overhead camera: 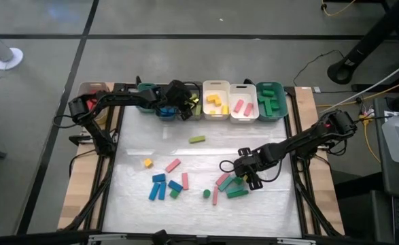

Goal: Sort blocks
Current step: Put the green block into the right green bin

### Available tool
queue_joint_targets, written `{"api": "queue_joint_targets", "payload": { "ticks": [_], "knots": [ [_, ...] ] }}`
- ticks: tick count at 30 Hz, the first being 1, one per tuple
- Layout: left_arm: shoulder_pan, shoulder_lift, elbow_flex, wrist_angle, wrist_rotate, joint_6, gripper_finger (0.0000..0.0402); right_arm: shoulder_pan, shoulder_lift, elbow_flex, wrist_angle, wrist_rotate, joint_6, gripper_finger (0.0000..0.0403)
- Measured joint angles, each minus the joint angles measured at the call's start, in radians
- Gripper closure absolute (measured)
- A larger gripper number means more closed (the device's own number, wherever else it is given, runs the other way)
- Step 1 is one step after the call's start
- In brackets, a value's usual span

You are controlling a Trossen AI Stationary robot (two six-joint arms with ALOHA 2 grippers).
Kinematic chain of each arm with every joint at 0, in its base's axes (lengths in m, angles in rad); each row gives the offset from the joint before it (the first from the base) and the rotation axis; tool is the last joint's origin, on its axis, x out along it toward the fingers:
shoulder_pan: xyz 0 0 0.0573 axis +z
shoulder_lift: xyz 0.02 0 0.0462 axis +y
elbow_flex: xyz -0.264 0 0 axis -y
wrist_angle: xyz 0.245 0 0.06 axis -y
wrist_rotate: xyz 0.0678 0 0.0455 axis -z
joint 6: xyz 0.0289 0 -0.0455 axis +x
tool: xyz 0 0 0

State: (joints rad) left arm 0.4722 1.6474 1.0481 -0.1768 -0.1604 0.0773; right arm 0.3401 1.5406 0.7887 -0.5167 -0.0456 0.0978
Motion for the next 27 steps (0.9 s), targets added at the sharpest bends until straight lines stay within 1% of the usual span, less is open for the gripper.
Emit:
{"api": "queue_joint_targets", "payload": {
  "ticks": [4,10,13,16,19,22,27],
  "knots": [
    [-0.008,0.000,0.000,0.000,0.000,0.001,0.0219,0.000,0.000,-0.020,0.022,0.001,0.000,0.0210],
    [-0.016,0.000,0.000,0.000,0.000,0.001,0.0219,0.000,-0.001,-0.022,0.038,0.054,-0.001,0.0275],
    [-0.016,0.000,0.000,0.000,0.000,-0.002,0.0219,0.000,0.000,-0.009,0.032,0.102,-0.013,0.0275],
    [-0.021,-0.005,-0.001,0.000,0.000,-0.001,0.0219,-0.009,0.001,0.034,0.013,0.157,-0.062,0.0275],
    [-0.032,-0.015,-0.001,0.004,0.001,0.001,0.0219,-0.036,0.001,0.104,-0.086,0.208,-0.123,0.0263],
    [-0.050,-0.022,-0.001,0.000,0.001,0.001,0.0219,-0.077,0.001,0.184,-0.210,0.287,-0.202,0.0255],
    [-0.096,-0.036,-0.001,-0.010,0.003,0.001,0.0219,-0.172,0.001,0.297,-0.455,0.448,-0.291,0.0269]
  ]
}}
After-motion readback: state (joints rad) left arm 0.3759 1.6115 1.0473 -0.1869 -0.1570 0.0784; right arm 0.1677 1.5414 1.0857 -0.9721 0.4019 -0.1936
